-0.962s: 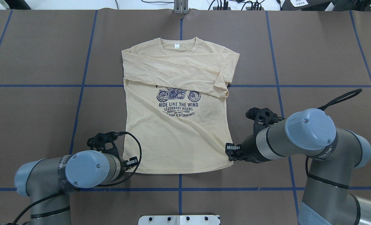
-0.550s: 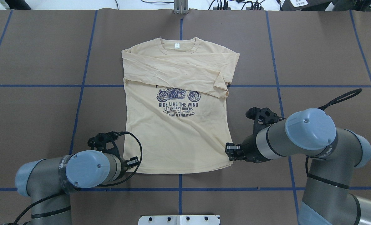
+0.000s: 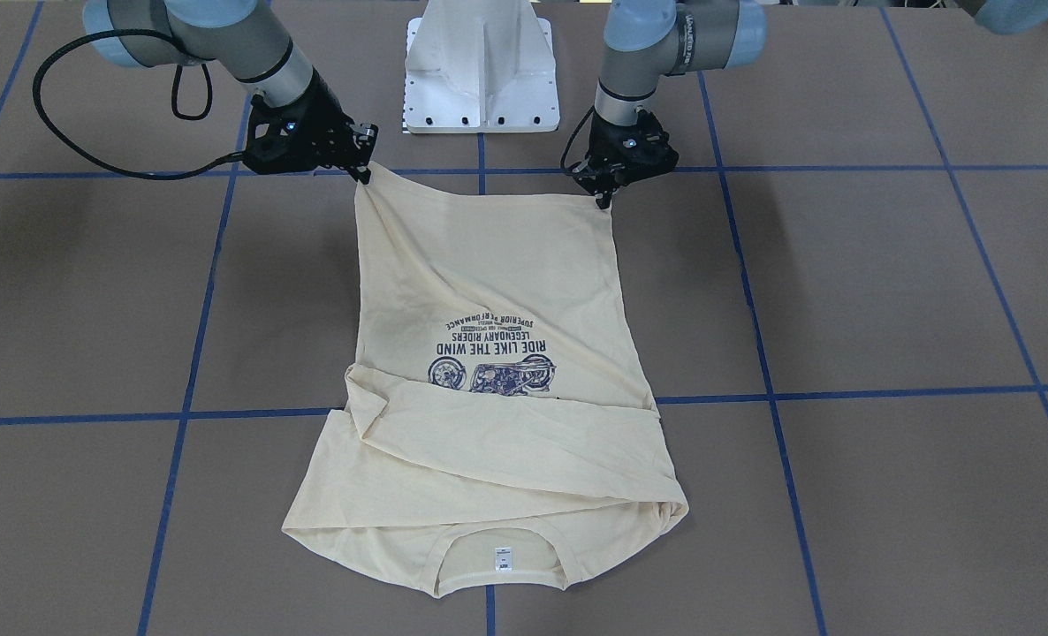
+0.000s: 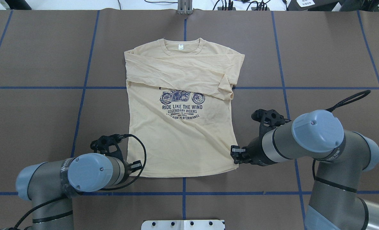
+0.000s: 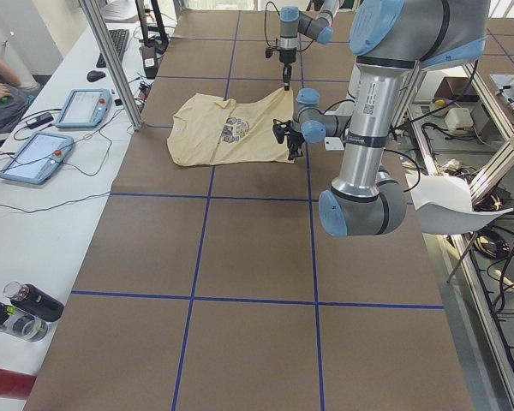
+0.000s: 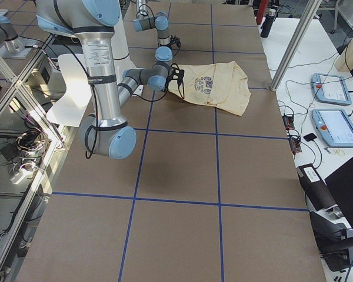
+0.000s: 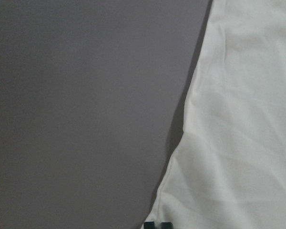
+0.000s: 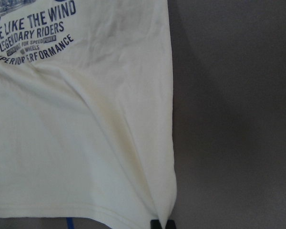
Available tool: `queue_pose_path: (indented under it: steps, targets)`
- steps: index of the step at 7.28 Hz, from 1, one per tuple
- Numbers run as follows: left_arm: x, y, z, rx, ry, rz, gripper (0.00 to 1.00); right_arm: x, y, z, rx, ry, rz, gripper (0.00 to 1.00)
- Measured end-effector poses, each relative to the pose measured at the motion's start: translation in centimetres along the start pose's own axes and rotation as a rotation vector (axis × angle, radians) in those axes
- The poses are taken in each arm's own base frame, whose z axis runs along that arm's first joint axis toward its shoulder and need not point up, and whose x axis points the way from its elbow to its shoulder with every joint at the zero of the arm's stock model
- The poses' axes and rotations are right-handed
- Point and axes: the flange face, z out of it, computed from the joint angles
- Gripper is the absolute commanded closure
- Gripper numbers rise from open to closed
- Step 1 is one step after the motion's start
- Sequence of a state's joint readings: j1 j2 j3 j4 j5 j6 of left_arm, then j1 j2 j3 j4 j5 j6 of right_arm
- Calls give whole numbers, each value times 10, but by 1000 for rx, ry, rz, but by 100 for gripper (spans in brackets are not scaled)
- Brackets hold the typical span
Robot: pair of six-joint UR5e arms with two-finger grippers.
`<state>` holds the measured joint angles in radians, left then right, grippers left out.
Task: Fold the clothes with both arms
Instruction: 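Hold the hem corners with both grippers, adjusting grip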
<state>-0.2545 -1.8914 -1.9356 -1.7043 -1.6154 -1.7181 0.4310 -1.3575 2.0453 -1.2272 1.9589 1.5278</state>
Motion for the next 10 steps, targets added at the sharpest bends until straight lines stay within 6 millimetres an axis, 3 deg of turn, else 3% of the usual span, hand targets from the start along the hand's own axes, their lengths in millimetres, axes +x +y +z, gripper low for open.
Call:
queue_pose_path:
  steps: [2,3,4,5,8,9,10]
  targets:
    - [6,-5,-22,0,41,-6,100,0,0,-1,0,-2,-1,100]
    - [6,-6,-27,1,49,-8,50,-1,1,-1,0,-3,-1,100]
    - [3,-8,-26,5,43,-9,22,-1,1,-2,0,-3,-1,100]
    - [1,-8,-19,8,27,-9,10,-1,1,-2,0,-4,-1,100]
    - [-5,-5,10,12,-27,-5,9,-1,1,-2,0,-3,-1,100]
    - [-5,-5,12,12,-32,-6,17,-1,1,-2,0,-3,-1,100]
    - [-5,-5,13,13,-33,-6,36,-1,0,-3,1,-4,-1,100]
